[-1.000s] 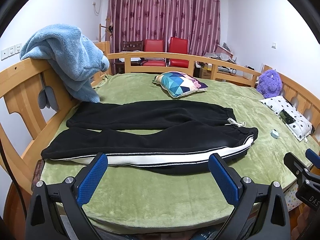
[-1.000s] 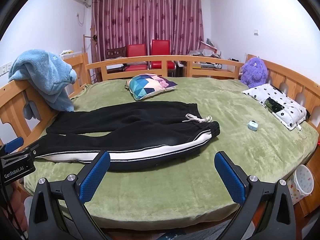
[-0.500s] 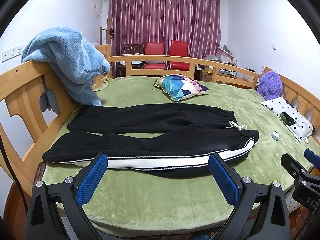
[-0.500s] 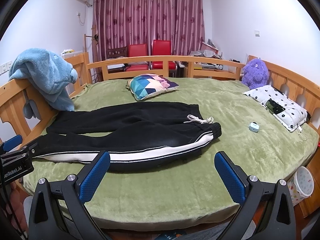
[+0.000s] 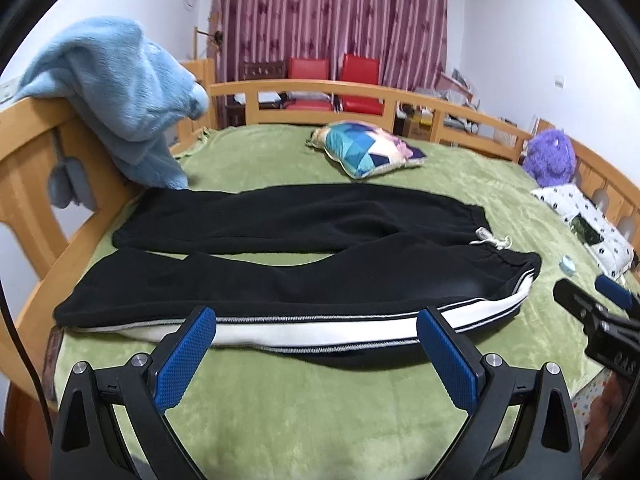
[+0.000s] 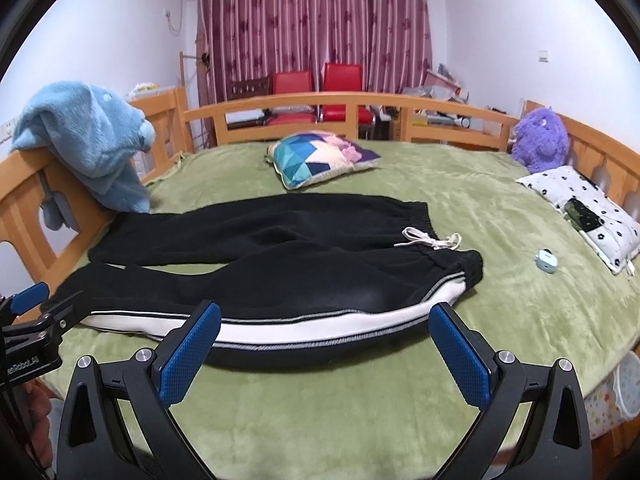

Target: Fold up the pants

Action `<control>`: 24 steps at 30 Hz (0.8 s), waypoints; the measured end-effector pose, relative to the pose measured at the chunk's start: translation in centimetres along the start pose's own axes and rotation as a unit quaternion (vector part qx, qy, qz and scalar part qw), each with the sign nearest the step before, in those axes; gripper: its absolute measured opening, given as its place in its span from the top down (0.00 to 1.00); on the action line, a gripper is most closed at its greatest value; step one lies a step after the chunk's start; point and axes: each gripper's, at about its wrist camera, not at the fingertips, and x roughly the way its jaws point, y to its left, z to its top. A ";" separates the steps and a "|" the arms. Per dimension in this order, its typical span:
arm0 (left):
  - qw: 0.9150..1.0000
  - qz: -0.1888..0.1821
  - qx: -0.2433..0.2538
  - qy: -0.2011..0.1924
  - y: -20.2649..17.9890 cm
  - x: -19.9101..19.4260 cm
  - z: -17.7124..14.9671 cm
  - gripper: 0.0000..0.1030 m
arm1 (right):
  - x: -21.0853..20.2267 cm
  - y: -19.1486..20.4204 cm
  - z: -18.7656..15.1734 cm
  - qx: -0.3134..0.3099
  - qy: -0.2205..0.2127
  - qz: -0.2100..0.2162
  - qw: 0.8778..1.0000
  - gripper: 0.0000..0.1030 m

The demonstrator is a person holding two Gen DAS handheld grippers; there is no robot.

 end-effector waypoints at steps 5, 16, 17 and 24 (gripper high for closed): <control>1.000 -0.004 -0.017 0.017 1.0 4.7 1.2 0.03 | 7.1 -1.6 0.9 0.013 0.060 0.026 0.998 0.05; 0.994 0.023 -0.013 0.102 1.2 14.0 -1.7 0.03 | 15.9 -3.4 -2.9 0.031 0.154 0.029 0.987 0.08; 0.994 0.024 -0.015 0.106 1.4 14.3 -2.0 0.03 | 16.2 -3.4 -3.1 0.033 0.156 0.032 0.987 0.08; 0.991 0.034 -0.033 0.122 2.9 15.0 -3.3 0.03 | 16.6 -3.7 -3.7 0.037 0.164 0.037 0.985 0.09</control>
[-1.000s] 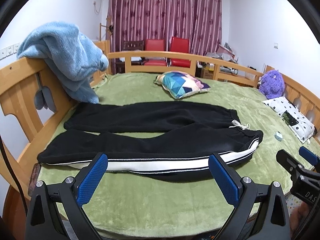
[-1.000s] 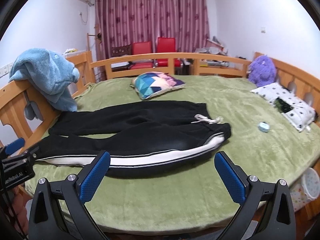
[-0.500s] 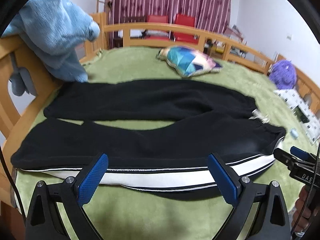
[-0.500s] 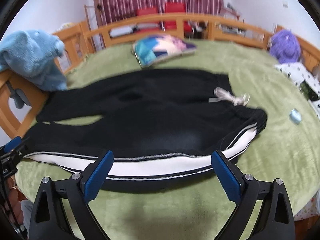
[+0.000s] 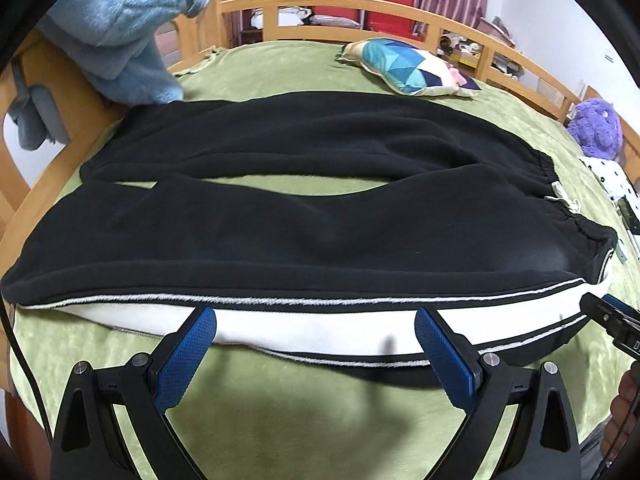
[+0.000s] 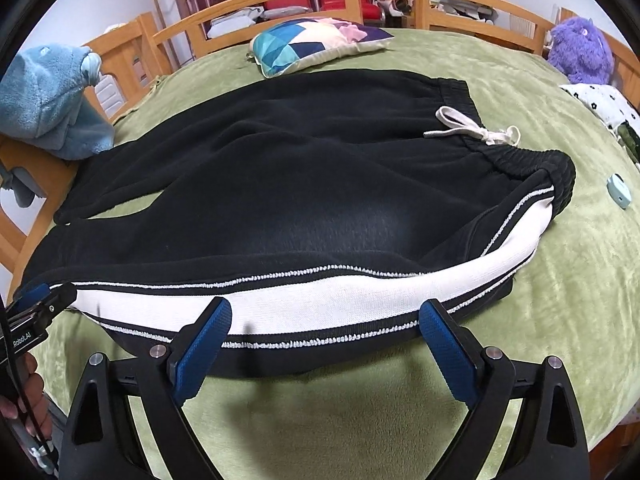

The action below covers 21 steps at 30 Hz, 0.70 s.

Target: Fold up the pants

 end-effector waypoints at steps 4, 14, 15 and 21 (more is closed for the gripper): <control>1.000 -0.003 -0.010 0.001 1.3 -0.3 -0.5 0.03 | -0.2 -0.1 -0.3 0.002 -0.003 0.001 1.000 0.11; 0.997 0.018 -0.080 0.006 9.0 -2.3 -2.7 0.03 | -1.8 -3.9 -1.3 0.044 -0.035 -0.010 0.998 0.28; 0.996 0.020 -0.089 0.005 9.9 -2.3 -2.9 0.03 | -1.7 -4.3 -1.4 0.052 -0.037 -0.011 0.998 0.28; 0.988 0.010 -0.157 0.009 14.7 -1.0 -4.0 0.04 | -0.7 -6.7 -2.4 0.100 -0.025 -0.008 0.995 0.28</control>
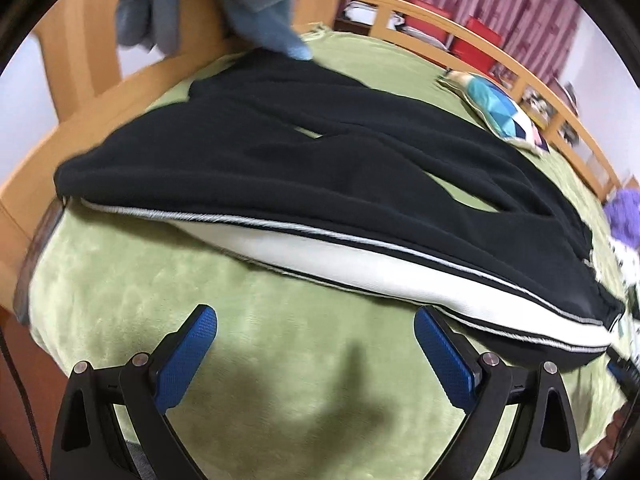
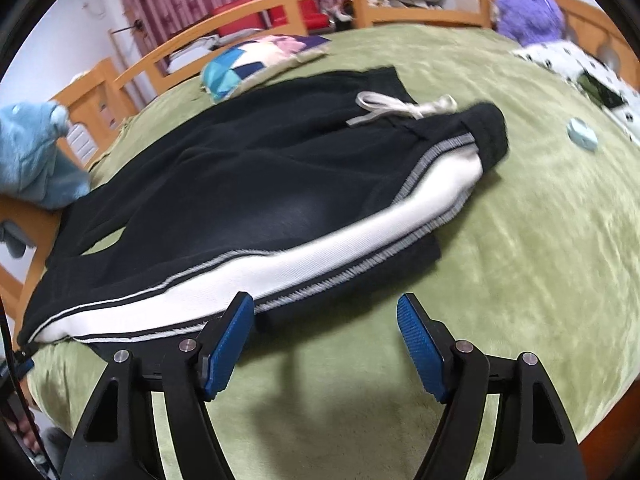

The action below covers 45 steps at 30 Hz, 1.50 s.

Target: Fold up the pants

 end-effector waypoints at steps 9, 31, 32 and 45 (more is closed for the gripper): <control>0.997 -0.059 -0.043 -0.009 0.6 2.3 4.0 0.06 | -0.4 0.0 1.6 0.033 -0.026 0.009 0.999 0.28; 0.989 -0.067 -0.108 0.078 3.8 4.7 2.1 0.48 | 1.2 -0.5 3.0 0.072 0.014 0.007 0.997 0.26; 0.989 -0.077 -0.109 0.060 3.4 4.2 2.4 0.46 | 1.1 -0.4 3.4 0.077 0.013 0.010 0.997 0.26; 0.977 -0.045 -0.197 0.075 0.8 8.6 5.9 0.41 | 4.7 6.5 2.9 -0.110 0.002 -0.096 0.989 0.21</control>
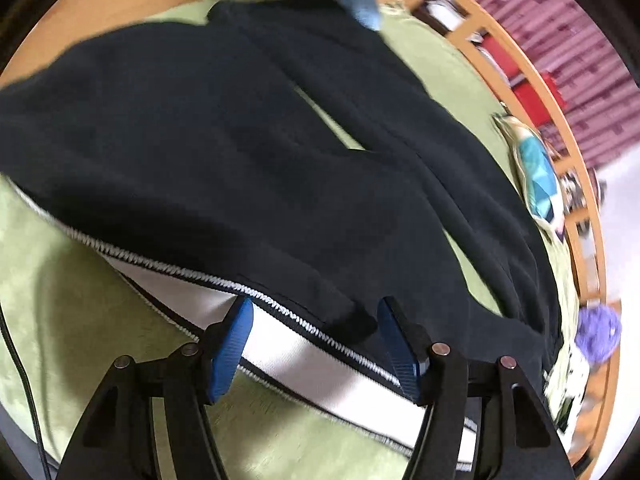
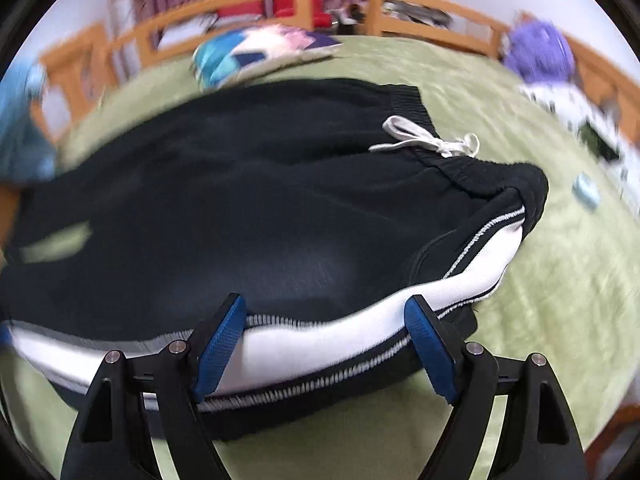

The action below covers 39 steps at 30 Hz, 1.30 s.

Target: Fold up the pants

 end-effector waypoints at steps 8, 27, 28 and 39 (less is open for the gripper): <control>1.000 -0.020 0.018 0.013 2.0 0.1 -1.0 0.96 | -1.8 -2.4 -2.9 0.030 0.015 0.027 0.999 0.21; 0.996 -0.050 0.079 0.000 7.0 -6.3 -6.4 0.94 | -3.4 -4.8 -3.6 0.116 0.004 0.069 0.991 0.21; 0.996 -0.048 0.075 -0.007 7.3 -6.7 -6.2 0.92 | -3.4 -5.4 -3.5 0.131 0.005 0.077 0.988 0.20; 0.998 -0.039 -0.021 -0.043 10.9 -5.0 -1.9 0.45 | 3.2 -9.5 -1.4 0.291 0.060 0.139 0.945 0.16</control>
